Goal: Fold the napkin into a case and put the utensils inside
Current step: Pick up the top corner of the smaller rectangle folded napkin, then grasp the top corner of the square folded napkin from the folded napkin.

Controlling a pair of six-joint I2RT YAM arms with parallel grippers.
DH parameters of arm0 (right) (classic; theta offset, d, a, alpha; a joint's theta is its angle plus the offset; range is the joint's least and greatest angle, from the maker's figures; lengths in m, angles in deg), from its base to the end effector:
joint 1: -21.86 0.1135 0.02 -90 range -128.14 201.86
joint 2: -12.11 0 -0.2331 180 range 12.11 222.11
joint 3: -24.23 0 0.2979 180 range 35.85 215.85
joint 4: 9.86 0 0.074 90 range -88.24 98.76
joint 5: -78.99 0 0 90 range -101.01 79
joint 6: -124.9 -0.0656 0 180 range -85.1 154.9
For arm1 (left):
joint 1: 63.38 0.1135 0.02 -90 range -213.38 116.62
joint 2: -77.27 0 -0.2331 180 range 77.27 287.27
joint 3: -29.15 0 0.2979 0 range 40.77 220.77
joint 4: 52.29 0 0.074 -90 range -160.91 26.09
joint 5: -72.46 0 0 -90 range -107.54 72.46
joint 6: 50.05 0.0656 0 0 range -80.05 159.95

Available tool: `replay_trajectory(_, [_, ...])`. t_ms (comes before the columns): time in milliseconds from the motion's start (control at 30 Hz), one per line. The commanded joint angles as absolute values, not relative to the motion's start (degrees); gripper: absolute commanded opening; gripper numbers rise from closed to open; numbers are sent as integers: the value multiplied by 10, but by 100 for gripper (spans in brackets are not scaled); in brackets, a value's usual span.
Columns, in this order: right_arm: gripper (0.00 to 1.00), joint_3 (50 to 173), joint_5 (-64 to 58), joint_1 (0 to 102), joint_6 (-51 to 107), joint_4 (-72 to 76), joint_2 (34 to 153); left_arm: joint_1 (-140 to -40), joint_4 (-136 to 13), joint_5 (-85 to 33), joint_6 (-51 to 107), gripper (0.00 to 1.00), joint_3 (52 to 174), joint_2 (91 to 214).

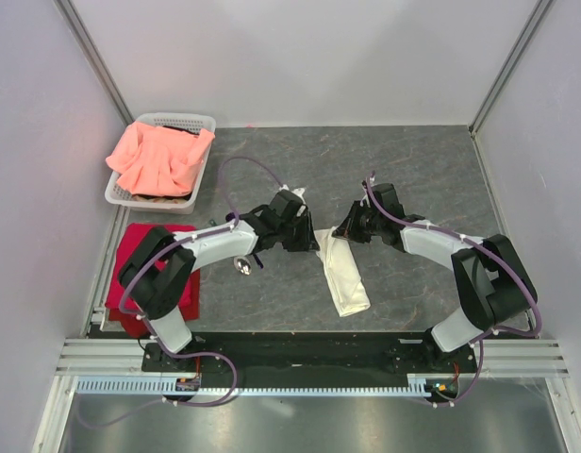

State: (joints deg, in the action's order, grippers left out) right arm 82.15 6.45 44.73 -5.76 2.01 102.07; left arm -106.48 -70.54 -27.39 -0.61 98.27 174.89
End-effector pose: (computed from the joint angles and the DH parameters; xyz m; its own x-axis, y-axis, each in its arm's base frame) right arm 0.3340 0.1622 0.0938 -0.8561 0.3135 -0.4109 -0.0160 0.7786 0.6273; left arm 0.2900 -0.2868 0.1014 -0.8974 -0.0376 -0.4395 0.2307 0.8093 -0.5402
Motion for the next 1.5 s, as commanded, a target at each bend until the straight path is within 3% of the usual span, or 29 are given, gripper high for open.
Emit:
replay_trajectory(0, [0,816,77,444,-67,-11,1009,-1063,-766,-205,92,24,1066,1792])
replay_trajectory(300, [0,812,87,443,-70,-16,1011,-1065,-773,-182,143,29,1126,1830])
replay_trajectory(533, [0,809,94,443,-76,-26,1016,-1091,-789,-141,167,41,1151,1859])
replay_trajectory(700, [0,805,99,444,-77,-32,1018,-1094,-795,-129,170,41,1159,1872])
replay_trajectory(1000, [0,803,104,444,-80,-36,1021,-1095,-805,-112,165,26,1180,1892])
replay_trajectory(1100, [0,802,106,444,-80,-37,1026,-1095,-806,-106,163,15,1181,1888])
replay_trajectory(1133, [0,802,106,444,-81,-38,1027,-1094,-806,-104,162,5,1181,1888])
replay_trajectory(1167, [0,801,109,444,-83,-40,1028,-1094,-807,-104,162,2,1182,1887])
replay_trajectory(1467, [0,802,138,445,-95,-68,1062,-1094,-803,-150,139,2,1170,1863])
